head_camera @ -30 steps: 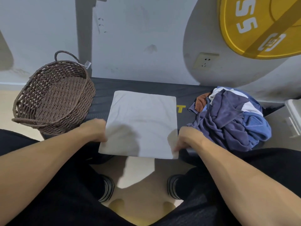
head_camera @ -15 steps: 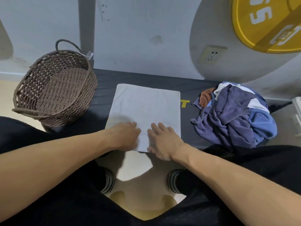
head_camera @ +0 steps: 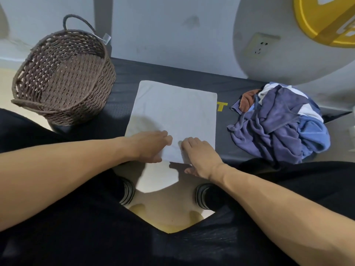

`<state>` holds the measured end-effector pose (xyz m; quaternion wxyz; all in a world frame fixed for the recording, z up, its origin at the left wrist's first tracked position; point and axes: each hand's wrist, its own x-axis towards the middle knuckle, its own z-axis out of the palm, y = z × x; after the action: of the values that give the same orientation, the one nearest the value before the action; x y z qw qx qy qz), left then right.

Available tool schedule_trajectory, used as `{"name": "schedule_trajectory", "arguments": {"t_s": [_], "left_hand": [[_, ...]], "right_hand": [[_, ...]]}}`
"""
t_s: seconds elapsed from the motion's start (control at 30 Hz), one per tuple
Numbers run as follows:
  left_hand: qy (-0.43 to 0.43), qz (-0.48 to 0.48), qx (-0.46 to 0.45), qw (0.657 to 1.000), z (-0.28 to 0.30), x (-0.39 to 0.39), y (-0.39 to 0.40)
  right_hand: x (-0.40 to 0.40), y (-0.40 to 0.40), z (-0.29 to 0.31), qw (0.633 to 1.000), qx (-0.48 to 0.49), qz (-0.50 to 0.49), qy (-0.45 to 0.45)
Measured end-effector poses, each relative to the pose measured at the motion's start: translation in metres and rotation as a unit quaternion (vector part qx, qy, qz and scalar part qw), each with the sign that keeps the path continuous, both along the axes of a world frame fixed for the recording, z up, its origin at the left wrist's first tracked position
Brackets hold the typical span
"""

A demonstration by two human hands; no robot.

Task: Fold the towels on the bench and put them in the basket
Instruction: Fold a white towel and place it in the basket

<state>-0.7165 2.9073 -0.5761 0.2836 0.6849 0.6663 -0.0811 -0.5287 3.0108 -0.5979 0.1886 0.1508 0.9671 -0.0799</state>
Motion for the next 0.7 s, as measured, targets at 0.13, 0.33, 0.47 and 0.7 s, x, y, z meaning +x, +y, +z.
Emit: {"name": "schedule_trajectory", "arguments": {"t_s": [0.13,0.33,0.47,0.7], "left_hand": [[-0.045,-0.024,-0.034,0.998,-0.002,0.0,0.0],[-0.056,0.015,-0.01,0.998,-0.014,0.0,-0.002],[-0.073,0.05,0.036,0.995,-0.02,0.0,0.001],[-0.123,0.152,0.027,0.98,-0.023,-0.009,0.018]], "right_hand": [[-0.002,0.0,-0.003,0.999,-0.004,0.009,0.036],[-0.005,0.014,0.006,0.957,-0.217,-0.156,0.112],[-0.013,0.037,0.019,0.887,-0.318,-0.32,0.099],[-0.024,0.033,0.023,0.912,-0.247,-0.312,0.094]]}}
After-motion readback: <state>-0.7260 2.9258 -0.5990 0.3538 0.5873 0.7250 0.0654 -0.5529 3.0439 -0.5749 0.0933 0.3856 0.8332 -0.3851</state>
